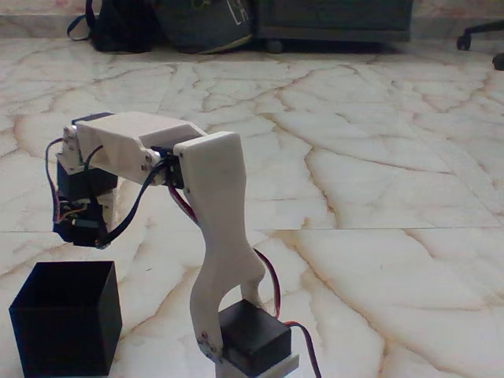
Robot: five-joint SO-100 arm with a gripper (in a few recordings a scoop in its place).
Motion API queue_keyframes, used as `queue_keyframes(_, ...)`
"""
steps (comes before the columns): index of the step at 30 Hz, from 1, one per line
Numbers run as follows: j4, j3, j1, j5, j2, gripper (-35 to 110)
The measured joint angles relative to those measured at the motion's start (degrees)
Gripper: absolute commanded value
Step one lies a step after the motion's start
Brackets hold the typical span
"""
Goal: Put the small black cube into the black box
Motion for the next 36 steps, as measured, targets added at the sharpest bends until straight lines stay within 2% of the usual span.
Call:
queue_keyframes(8, -7.1, 6.1, -5.8, 4.8, 0.0, 2)
queue_keyframes(12, -11.7, 9.9, -5.8, 4.7, -0.1, 5)
queue_keyframes(20, -13.2, 11.7, -4.2, 4.2, -0.1, 8)
queue_keyframes(25, -10.4, 15.8, 2.4, -3.4, 5.3, 8)
queue_keyframes(30, -10.5, 26.5, 14.5, -13.4, 19.4, 8)
queue_keyframes(36, -11.3, 35.1, 31.6, -29.5, 23.3, 8)
